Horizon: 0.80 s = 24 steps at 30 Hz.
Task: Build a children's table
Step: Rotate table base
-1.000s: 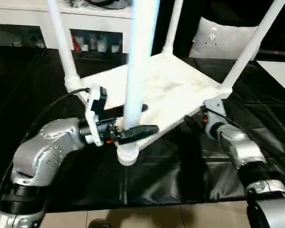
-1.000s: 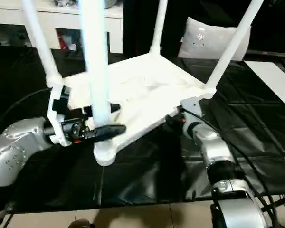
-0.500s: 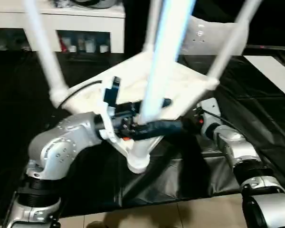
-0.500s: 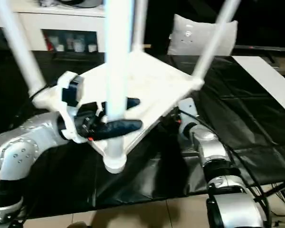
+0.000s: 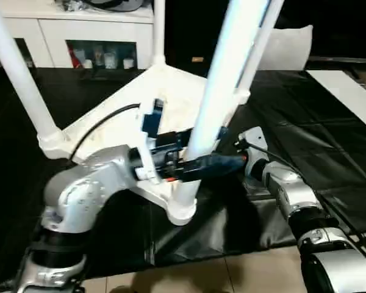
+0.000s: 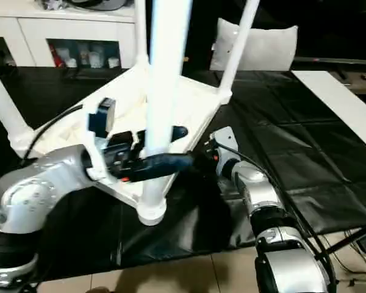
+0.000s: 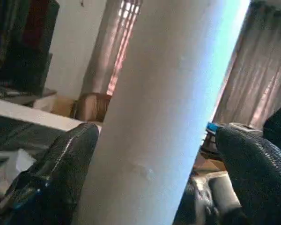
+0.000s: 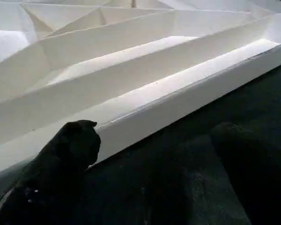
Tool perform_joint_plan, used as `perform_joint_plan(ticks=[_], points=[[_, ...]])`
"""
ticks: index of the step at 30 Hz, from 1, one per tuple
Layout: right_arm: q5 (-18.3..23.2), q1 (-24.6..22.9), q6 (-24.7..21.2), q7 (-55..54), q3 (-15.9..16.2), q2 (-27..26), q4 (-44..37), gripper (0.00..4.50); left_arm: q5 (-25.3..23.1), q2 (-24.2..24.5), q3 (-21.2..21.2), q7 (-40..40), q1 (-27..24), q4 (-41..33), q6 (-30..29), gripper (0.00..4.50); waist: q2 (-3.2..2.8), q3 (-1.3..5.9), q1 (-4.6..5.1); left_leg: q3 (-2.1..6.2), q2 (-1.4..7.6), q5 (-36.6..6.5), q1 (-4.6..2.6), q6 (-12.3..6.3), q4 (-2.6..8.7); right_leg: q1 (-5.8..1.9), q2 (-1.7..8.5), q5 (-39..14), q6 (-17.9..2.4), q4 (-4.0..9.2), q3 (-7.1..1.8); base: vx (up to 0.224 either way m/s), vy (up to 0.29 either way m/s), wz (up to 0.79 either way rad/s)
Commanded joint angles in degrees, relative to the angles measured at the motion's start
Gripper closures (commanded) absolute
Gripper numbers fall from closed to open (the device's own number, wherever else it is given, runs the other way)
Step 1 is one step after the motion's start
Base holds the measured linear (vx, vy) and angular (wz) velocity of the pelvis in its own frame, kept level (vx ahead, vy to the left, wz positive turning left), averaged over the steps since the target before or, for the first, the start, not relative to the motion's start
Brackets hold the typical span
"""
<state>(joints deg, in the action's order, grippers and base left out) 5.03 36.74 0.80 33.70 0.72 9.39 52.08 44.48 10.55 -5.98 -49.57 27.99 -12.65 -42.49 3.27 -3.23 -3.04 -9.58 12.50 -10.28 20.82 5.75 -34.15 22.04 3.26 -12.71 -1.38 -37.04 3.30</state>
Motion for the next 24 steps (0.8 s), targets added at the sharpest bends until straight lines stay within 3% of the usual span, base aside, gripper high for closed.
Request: perform_joint_plan(ticks=[1,4,6,9,14,18,24], points=[[-0.1,1.4,0.8,1.6,2.4,-3.1,-0.5,0.00,0.1,-2.2,-3.6,0.7,1.7,-0.8,0.1,0.02,-0.90,3.22,-0.72,-0.19,0.58,-13.1,-0.32,1.55,4.06,-2.66,4.01,-11.9,-9.9,5.33,-2.63,0.000,0.000,0.00],[-1.2,1.1,1.1,0.0,2.7,-2.8,-0.9,0.00,0.3,-2.8,-3.8,1.0,1.7,-1.5,-0.1,0.02,-0.94,3.44,-1.12,-0.18,0.80,-10.6,-0.41,0.87,3.95,-2.56,4.05,-8.9,-10.5,4.94,-2.69,0.000,0.000,0.00],[-1.5,-0.1,-0.4,-1.2,2.2,-1.2,-1.7,0.00,0.9,-1.9,-3.5,0.8,1.0,-3.4,-0.9,0.02,-1.53,3.69,-1.96,-0.39,0.80,-7.5,-0.72,0.60,3.69,-2.49,3.63,-1.2,-11.7,4.18,-2.73,0.000,0.000,0.00],[-1.5,-0.6,-1.1,-1.6,1.7,-0.4,-2.1,0.00,1.9,-1.5,-2.8,0.8,0.5,-4.4,-1.8,0.02,-1.43,3.80,-2.73,-0.45,0.51,-6.3,-0.55,0.61,3.62,-2.86,3.41,2.8,-11.5,3.79,-2.61,0.000,0.000,0.00],[-1.6,-2.1,-0.5,-1.6,0.0,2.9,-3.2,0.00,3.8,1.0,-1.3,0.0,-0.5,-7.0,-3.2,0.02,-1.38,3.62,-2.96,-0.52,0.42,-8.5,-0.54,1.22,3.72,-2.83,3.53,-0.9,-10.4,4.20,-2.64,0.000,0.000,0.00],[0.8,-2.2,1.5,-2.0,-2.7,4.6,-5.6,0.00,3.5,2.8,-0.1,0.3,-0.9,-7.2,-2.7,0.02,-1.42,3.54,-3.11,-0.47,0.44,-9.8,-0.52,1.69,3.83,-2.84,3.52,-3.7,-9.2,4.45,-2.63,0.000,0.000,0.00],[3.5,0.2,3.7,-8.5,-8.5,6.4,-4.3,0.00,1.2,3.9,0.8,1.8,-1.2,-6.0,-1.0,0.02,-1.26,3.72,-2.84,-0.47,0.32,-8.5,-0.50,1.78,3.69,-2.77,3.35,-2.7,-9.1,4.24,-2.56,0.000,0.000,0.00]])
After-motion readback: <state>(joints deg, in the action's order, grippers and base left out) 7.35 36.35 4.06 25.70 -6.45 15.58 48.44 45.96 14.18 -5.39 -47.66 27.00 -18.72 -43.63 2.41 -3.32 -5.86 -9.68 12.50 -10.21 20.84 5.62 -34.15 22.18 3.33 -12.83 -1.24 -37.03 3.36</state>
